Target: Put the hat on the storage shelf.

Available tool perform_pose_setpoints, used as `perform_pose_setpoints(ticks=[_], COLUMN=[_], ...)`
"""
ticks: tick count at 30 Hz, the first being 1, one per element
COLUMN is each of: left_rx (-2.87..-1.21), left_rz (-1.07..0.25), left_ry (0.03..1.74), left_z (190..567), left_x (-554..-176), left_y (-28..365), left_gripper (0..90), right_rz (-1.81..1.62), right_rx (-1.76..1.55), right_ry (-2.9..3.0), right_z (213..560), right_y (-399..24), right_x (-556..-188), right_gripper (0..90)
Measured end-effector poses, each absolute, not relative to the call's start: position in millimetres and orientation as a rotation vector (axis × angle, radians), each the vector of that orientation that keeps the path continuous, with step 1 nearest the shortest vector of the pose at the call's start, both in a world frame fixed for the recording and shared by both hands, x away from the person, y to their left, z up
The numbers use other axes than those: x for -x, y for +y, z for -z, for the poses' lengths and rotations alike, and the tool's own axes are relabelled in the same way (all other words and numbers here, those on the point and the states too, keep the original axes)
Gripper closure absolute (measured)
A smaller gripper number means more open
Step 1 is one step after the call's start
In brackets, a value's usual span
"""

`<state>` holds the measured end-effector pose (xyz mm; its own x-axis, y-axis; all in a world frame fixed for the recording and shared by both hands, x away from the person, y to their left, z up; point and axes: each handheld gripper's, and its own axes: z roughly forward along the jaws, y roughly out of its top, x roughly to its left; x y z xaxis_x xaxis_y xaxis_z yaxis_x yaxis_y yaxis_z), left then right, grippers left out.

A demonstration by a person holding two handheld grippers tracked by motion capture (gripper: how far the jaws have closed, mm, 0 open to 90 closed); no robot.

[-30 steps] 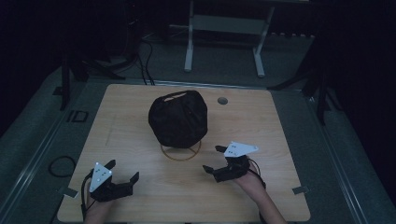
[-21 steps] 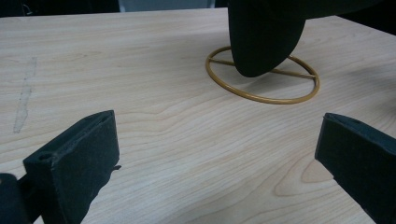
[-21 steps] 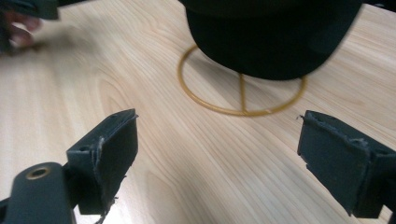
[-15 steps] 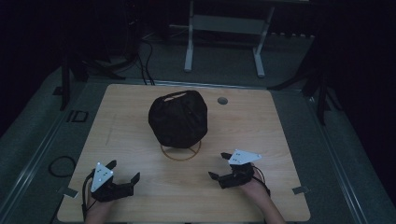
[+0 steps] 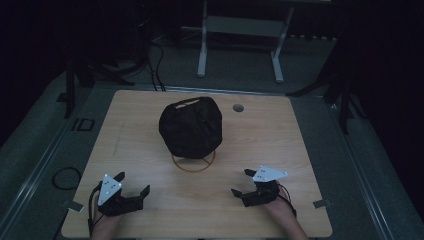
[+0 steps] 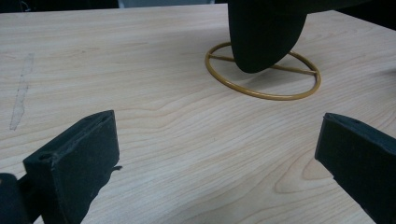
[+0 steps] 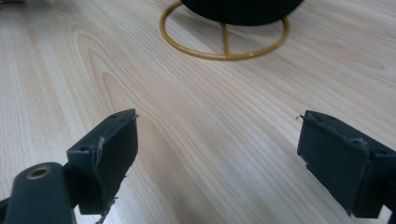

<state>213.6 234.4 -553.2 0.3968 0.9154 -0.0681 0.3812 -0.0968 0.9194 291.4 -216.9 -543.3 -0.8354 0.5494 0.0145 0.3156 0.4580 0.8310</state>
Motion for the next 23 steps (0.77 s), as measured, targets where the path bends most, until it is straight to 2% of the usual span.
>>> perform_pose_setpoints(ticks=[13, 23], left_rx=[-1.672, -1.676], left_rz=[-0.683, -0.682], left_ry=[1.156, 1.157], left_z=[553, 553], left_x=[-213, -214], left_y=[234, 236], left_gripper=[0.4, 0.4], right_rz=[-1.317, -1.304], right_rx=[-0.844, -0.866], right_ry=[2.393, 2.390], right_z=[549, 552], right_y=[-244, -246], right_x=[-291, -292], right_gripper=[12.1, 12.2])
